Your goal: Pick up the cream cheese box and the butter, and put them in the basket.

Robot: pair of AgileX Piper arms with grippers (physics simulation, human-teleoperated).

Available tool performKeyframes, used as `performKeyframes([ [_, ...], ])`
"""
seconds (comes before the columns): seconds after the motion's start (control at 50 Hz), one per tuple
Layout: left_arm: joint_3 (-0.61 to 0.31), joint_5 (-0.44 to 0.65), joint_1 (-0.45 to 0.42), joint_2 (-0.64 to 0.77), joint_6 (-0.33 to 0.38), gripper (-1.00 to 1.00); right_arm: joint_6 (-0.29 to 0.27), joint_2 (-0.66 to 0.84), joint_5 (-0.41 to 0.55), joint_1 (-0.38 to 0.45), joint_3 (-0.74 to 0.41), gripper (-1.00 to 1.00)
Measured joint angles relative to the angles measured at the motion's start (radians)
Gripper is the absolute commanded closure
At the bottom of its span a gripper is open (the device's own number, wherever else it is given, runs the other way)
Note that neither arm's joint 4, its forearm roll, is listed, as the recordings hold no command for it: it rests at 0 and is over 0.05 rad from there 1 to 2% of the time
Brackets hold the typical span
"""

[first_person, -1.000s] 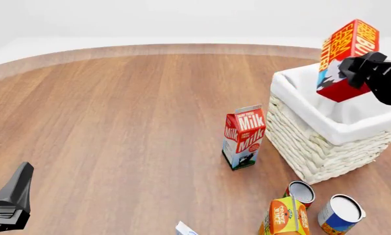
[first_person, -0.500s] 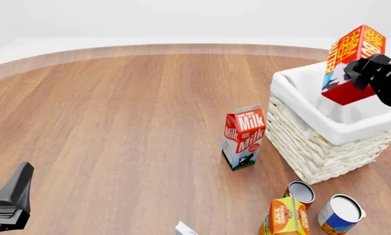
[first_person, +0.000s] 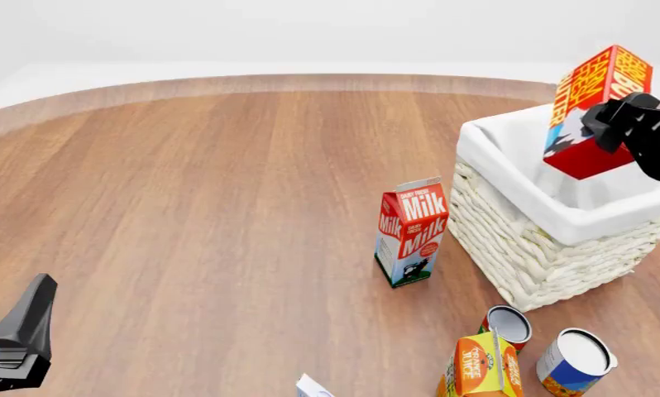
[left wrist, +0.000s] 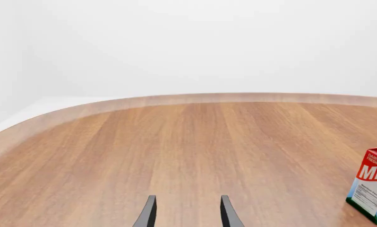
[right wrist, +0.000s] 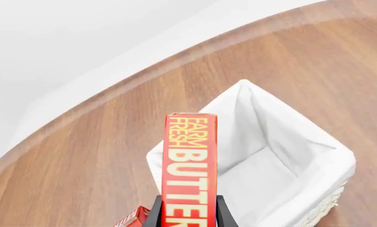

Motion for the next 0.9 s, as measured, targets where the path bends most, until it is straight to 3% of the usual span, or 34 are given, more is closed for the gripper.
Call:
performKeyframes([
  [0.9, 0.0, 0.0, 0.0, 0.0, 0.0, -1.0, -0.008, 0.018, 0.017, -0.001, -0.008, 1.0],
])
